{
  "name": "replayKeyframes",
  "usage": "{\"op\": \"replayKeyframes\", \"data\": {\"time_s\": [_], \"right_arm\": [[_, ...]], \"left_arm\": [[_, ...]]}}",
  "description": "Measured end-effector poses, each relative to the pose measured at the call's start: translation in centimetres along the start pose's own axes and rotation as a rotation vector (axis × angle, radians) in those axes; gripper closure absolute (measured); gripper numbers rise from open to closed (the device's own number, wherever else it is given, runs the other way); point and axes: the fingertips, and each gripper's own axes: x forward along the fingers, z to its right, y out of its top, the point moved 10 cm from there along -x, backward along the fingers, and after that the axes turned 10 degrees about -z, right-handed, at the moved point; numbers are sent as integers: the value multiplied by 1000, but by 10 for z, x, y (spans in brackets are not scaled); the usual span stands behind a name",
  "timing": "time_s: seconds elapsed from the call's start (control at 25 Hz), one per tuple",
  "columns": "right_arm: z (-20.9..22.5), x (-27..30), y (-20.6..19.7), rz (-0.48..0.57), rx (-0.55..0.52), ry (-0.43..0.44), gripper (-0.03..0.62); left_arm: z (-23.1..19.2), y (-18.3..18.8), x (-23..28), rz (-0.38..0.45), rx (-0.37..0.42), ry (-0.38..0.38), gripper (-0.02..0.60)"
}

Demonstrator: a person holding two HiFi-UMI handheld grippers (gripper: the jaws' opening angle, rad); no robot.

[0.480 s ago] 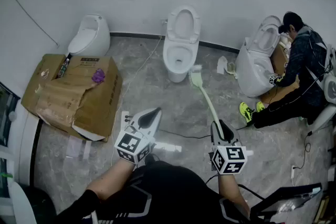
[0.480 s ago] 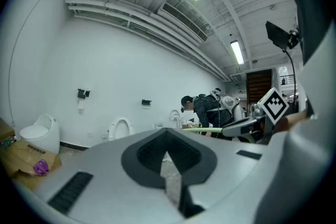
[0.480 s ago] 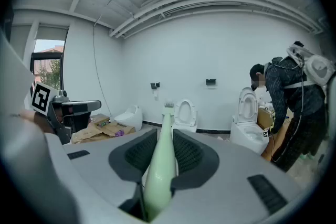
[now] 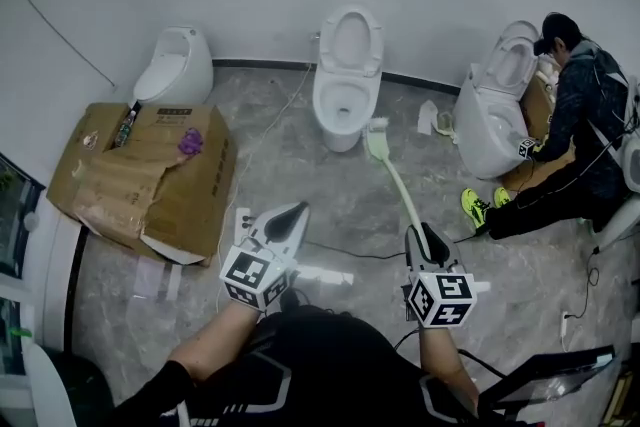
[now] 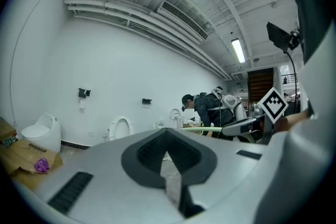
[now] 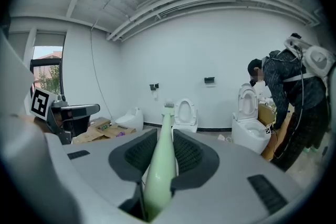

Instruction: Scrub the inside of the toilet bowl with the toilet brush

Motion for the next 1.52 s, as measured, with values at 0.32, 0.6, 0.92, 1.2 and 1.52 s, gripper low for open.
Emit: {"op": "replayKeyframes", "data": {"time_s": [0.32, 0.6, 0.92, 1.2, 1.52], "right_arm": [[18, 9, -2, 15, -18, 39, 491], [3, 50, 8, -8, -47, 61, 493], [-8, 115, 53, -4, -30, 11, 493], [-31, 176, 94, -14, -8, -34, 493], [-47, 222, 122, -30, -12, -59, 493]], "left_arm": [[7, 1, 1, -15, 3, 50, 572], [-24, -14, 15, -38, -46, 28, 572], [-100, 8, 60, 23, -41, -39, 572], [-179, 22, 84, 42, -63, -79, 572], [-239, 34, 105, 47, -53, -109, 572]]}}
